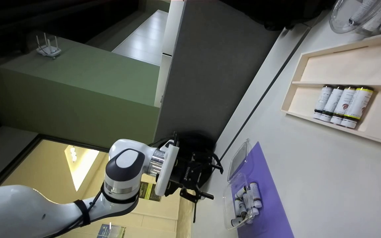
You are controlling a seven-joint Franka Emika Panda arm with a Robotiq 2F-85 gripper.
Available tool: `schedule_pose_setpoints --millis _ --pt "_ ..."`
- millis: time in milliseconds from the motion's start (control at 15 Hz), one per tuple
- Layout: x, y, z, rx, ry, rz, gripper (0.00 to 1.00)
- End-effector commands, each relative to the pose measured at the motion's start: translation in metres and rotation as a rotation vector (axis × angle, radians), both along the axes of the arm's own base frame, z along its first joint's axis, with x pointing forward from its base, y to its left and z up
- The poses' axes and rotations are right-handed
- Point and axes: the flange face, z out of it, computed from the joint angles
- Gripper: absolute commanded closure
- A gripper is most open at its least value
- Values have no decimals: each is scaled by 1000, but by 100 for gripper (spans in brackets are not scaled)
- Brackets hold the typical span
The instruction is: Pick up the small bottle from the plastic container and put it on the table
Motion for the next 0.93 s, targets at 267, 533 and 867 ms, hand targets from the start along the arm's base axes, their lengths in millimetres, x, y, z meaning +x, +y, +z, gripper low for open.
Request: schedule_pose_setpoints --millis 267,533,867 --pt "6 4 -13 -4 20 -5 0" --pt "3 18 -52 4 -15 -62 0" --pt "0 35 -86 57 -17 -127 0"
